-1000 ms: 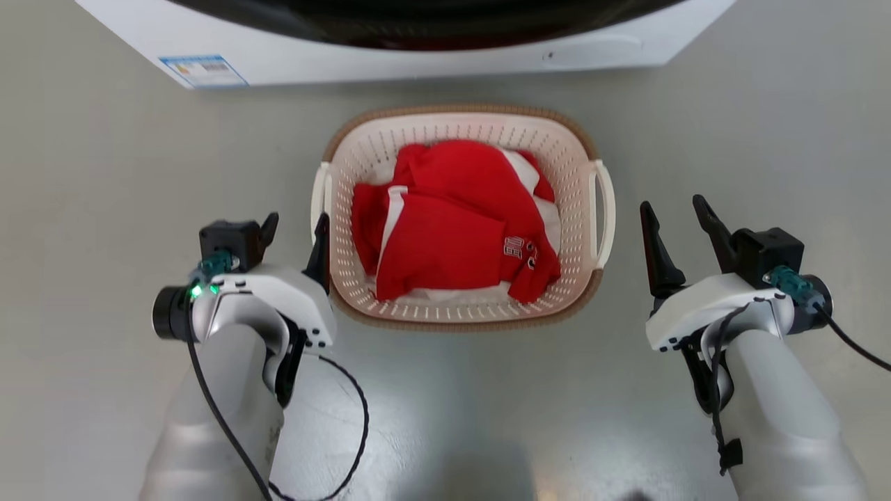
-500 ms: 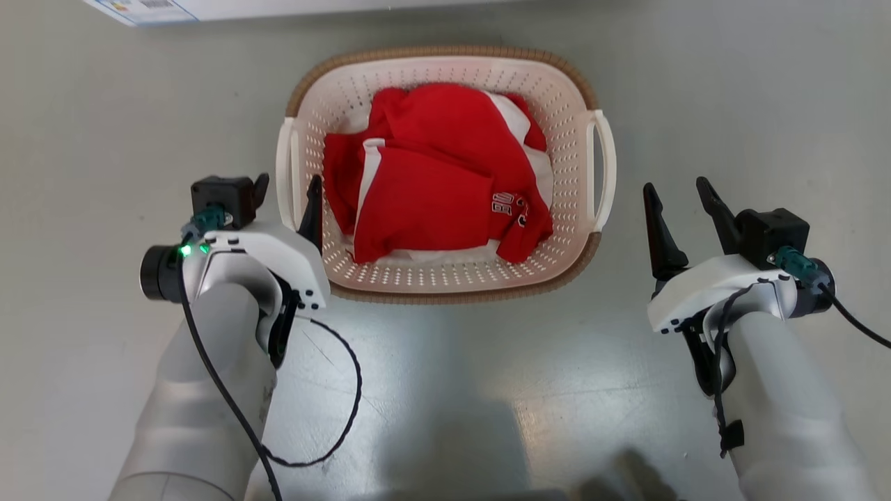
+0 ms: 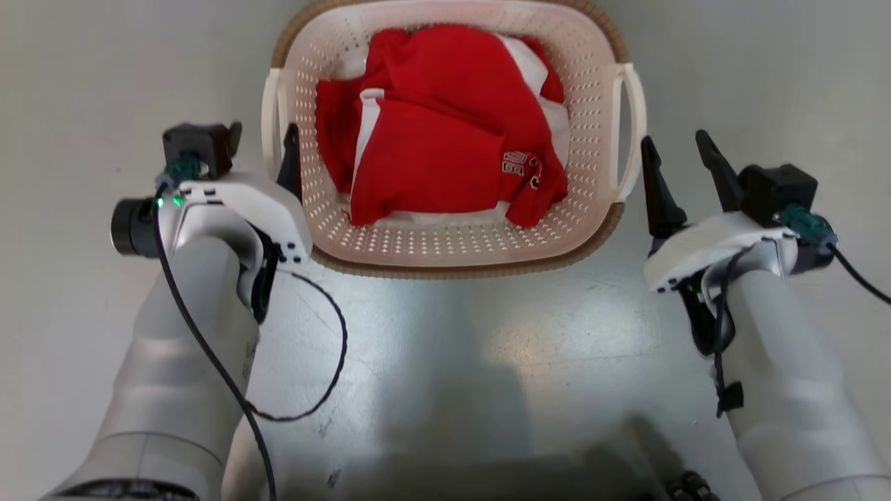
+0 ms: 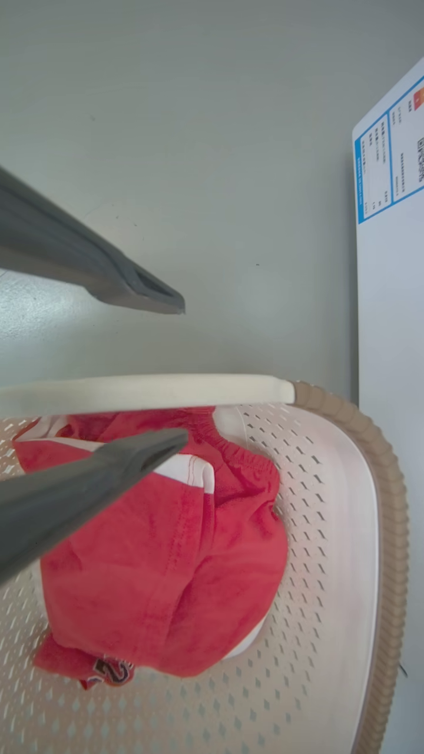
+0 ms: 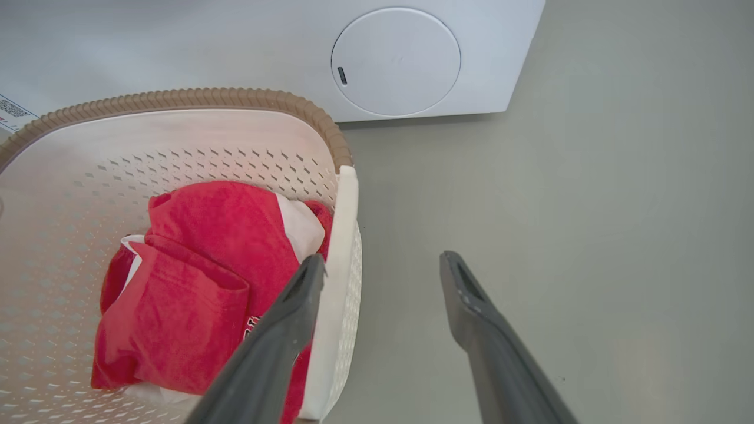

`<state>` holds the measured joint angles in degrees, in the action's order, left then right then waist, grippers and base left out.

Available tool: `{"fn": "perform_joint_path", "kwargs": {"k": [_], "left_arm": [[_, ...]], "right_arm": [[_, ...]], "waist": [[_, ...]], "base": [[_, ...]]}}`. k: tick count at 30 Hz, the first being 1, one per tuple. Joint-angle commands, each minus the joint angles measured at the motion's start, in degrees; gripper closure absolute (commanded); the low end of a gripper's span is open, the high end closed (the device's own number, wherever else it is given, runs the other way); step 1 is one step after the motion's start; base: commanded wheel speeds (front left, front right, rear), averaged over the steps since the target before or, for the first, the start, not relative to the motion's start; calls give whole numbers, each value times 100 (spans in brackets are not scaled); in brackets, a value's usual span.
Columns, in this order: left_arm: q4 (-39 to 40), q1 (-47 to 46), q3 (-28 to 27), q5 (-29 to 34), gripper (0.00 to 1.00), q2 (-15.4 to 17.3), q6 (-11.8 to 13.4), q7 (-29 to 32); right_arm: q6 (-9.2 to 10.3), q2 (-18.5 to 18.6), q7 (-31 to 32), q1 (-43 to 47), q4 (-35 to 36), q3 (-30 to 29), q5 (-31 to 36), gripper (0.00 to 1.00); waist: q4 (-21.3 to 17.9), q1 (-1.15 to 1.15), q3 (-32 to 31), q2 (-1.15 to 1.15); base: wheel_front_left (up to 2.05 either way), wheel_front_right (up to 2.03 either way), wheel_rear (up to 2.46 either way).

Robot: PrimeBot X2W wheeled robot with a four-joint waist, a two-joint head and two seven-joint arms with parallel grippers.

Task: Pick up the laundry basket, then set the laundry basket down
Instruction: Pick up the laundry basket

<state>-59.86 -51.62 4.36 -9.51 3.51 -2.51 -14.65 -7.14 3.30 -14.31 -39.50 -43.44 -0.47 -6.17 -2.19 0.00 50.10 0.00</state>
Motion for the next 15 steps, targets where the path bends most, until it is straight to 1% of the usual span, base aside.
{"fn": "perform_joint_path", "kwargs": {"k": [1,7,15], "left_arm": [[21,-13,-79,58,0,146,44,-35],[-115,-312,19,148,0,167,29,-35],[-538,-786,179,230,0,140,24,-35]], "right_arm": [[-35,-42,-69,-24,47,129,-24,0],[-35,-42,-69,-276,-138,189,-86,0],[-35,-42,-69,-775,-783,421,-288,0]], "waist": [[28,0,102,0],[79,0,387,0],[119,0,523,0]], "base": [[0,0,0],[0,0,0],[0,0,0]]}}
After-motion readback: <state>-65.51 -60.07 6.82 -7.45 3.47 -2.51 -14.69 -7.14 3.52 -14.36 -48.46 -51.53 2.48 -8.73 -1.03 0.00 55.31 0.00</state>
